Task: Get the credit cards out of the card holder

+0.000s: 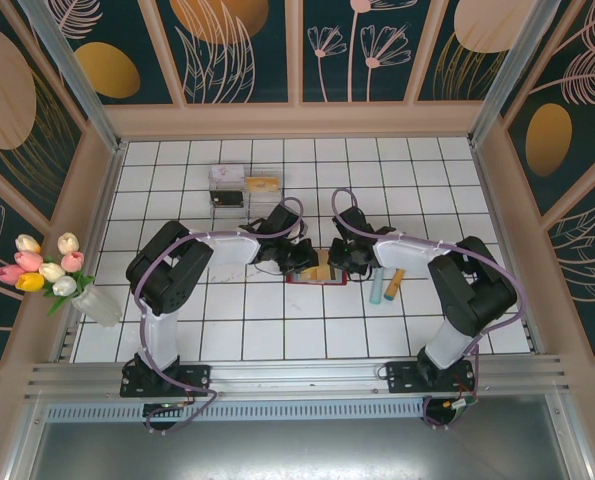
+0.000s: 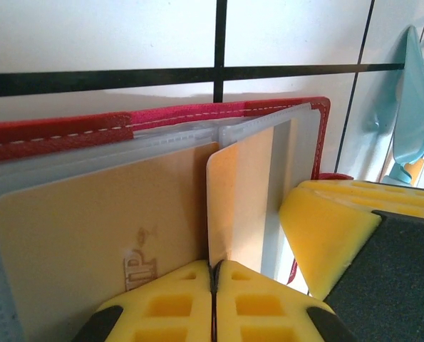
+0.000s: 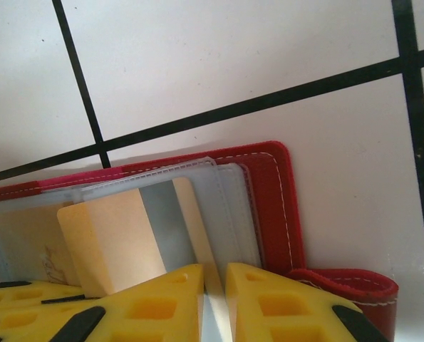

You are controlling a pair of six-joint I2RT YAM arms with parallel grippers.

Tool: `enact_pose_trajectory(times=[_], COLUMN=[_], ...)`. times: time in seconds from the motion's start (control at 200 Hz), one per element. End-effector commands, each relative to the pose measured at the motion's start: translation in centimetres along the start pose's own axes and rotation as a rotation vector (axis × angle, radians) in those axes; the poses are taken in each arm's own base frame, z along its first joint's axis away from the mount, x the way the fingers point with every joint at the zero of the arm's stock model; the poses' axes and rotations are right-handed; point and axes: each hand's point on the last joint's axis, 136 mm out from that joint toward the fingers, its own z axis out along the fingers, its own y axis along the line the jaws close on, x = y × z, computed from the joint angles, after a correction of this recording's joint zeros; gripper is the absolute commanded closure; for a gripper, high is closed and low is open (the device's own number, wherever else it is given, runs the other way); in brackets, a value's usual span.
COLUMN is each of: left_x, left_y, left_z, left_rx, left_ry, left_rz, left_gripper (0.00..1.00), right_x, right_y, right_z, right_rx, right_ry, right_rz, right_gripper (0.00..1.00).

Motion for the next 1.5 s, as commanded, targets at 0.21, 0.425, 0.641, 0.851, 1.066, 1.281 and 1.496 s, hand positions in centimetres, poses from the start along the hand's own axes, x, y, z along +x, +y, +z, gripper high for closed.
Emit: enact_pose_trajectory(times=[0.21,0.425,0.641,0.851,1.066,1.281,1.496], left_x=[0.5,-0.2,-1.5,-3.2,-5.6,-6.6,-5.9], left_y=[3.3,3.3,1.3,0.5,-3.6,-8.4,-13.9], left_z=[-2.1,-4.5,-7.5,-12.3,-18.1,-22.4,-26.2], left_rx=[-0.153,-0.152,-0.118,-0.17,-0.079,0.104,0.386], left_ry=[-0.027,-0.074,-0.133,-0.255,-0.494,-0.605,-0.633], left_rz=[0.031,0.046,0.105,0.156,0.181,0.204,0.214], left_gripper=[1.0,1.0,1.0,1.0,1.0,1.0,1.0], right_x=[1.8,1.2,-0.9,-3.9,-4.8,-6.2,-6.5], right_y=[-4.4,-3.2,0.9,7.1,12.2,14.3,16.6], right_z=[1.4,1.0,-1.1,-6.6,-13.2,-18.3,-21.4], right_rx=[0.13,0.085,-0.06,-0.325,-0.608,-0.849,-1.05], right_ry=[0.06,0.058,0.015,-0.095,-0.179,-0.286,-0.271], right_rz=[0.031,0.02,-0.021,-0.097,-0.151,-0.131,-0.08], right_gripper=[0.8,0.8,0.79,0.72,0.47,0.16,0.09])
